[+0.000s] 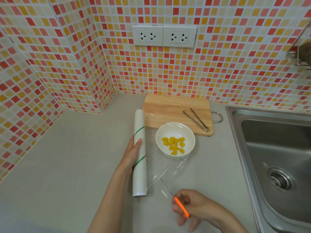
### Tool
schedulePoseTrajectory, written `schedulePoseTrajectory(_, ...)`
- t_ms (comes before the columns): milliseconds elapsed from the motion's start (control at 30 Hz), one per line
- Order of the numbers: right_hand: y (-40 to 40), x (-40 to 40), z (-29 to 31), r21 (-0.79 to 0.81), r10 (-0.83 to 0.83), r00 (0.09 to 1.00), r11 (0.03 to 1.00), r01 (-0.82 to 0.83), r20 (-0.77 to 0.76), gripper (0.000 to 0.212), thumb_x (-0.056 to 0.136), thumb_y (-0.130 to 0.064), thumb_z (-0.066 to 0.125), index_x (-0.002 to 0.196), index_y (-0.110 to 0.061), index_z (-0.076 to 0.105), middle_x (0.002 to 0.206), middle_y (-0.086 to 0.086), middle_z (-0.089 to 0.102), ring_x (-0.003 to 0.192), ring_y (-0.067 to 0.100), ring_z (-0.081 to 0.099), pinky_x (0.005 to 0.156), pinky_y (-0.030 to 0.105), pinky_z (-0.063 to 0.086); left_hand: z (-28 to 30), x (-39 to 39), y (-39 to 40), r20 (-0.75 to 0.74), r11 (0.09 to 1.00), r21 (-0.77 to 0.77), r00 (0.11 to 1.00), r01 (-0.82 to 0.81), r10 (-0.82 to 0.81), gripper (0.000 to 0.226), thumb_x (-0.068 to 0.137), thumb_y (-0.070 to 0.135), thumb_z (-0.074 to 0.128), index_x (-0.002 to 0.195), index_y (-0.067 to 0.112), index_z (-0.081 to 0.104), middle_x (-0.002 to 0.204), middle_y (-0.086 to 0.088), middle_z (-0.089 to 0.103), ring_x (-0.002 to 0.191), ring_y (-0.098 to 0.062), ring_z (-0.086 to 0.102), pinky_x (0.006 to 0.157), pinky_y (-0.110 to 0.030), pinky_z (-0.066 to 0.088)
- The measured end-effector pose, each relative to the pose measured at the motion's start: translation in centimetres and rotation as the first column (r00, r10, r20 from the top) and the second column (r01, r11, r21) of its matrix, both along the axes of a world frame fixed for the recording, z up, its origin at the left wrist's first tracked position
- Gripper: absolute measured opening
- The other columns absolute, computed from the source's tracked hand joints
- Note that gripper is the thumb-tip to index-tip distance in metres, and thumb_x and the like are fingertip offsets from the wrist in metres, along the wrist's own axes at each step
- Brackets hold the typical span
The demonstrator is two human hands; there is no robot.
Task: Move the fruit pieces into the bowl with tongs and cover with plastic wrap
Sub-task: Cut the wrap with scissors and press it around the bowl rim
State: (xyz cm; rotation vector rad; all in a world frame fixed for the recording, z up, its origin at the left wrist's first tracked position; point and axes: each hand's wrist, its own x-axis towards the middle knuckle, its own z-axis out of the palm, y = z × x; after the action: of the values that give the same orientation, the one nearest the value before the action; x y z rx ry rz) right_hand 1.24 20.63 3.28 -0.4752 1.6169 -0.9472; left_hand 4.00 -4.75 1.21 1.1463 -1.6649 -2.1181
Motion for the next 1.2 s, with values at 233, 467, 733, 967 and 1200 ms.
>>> schedulePoseTrajectory(233,-4.2,1.0,0.8,-0.049,-0.091,0.989,0.995,0.086,-0.117,0.025,0.075,-0.043,0.07,0.081,-0.024,0.054,0.067,-0.002,0.06,0.059,0.016,0.062,0.04,0.016,0.03,0.2,0.3,0.1,-0.02,1.0,-0.002,1.0,0.005,-0.005,0.048,0.097,0.034,0.045,0.144,0.028,0.034,0.133,-0.014,0.054,0.084,-0.022,0.059,0.062,-0.031,0.054)
schedulePoseTrajectory(467,-5.2,1.0,0.0,-0.077,-0.233,0.964,0.971,0.225,-0.126,0.046,0.05,-0.06,0.074,0.072,-0.023,0.058,0.056,-0.001,0.058,0.043,0.014,0.059,0.037,0.013,0.033,0.2,0.4,0.3,-0.03,1.0,0.01,1.0,-0.002,0.002,0.048,0.098,0.032,0.044,0.144,0.026,0.033,0.136,-0.013,0.052,0.095,-0.026,0.058,0.083,-0.045,0.053)
schedulePoseTrajectory(733,-6.0,1.2,-0.3,-0.109,-0.289,0.953,0.954,0.278,-0.095,0.033,0.068,-0.042,0.078,0.074,-0.015,0.06,0.046,-0.004,0.056,0.036,0.015,0.054,0.037,0.013,0.035,0.1,0.5,0.2,-0.028,1.0,0.026,1.0,-0.007,0.008,0.044,0.097,0.033,0.044,0.141,0.029,0.037,0.121,-0.013,0.056,0.082,-0.024,0.058,0.066,-0.036,0.055)
schedulePoseTrajectory(967,-7.5,1.3,-0.1,-0.103,-0.311,0.939,0.949,0.299,-0.144,0.044,0.059,-0.055,0.076,0.071,-0.016,0.058,0.044,-0.003,0.055,0.037,0.017,0.056,0.034,0.013,0.031,0.0,0.6,0.5,-0.018,0.998,0.067,1.0,-0.005,0.007,0.039,0.097,0.035,0.045,0.136,0.029,0.041,0.1,-0.011,0.057,0.064,-0.02,0.057,0.051,-0.029,0.052)
schedulePoseTrajectory(1200,-8.9,0.8,0.2,-0.095,-0.339,0.929,0.94,0.328,-0.147,0.05,0.052,-0.063,0.073,0.063,-0.018,0.054,0.039,-0.002,0.055,0.036,0.016,0.057,0.031,0.01,0.029,0.3,0.8,0.5,-0.012,0.998,0.059,1.0,-0.015,0.015,0.039,0.098,0.034,0.042,0.137,0.029,0.041,0.108,-0.012,0.057,0.071,-0.022,0.057,0.058,-0.032,0.051)
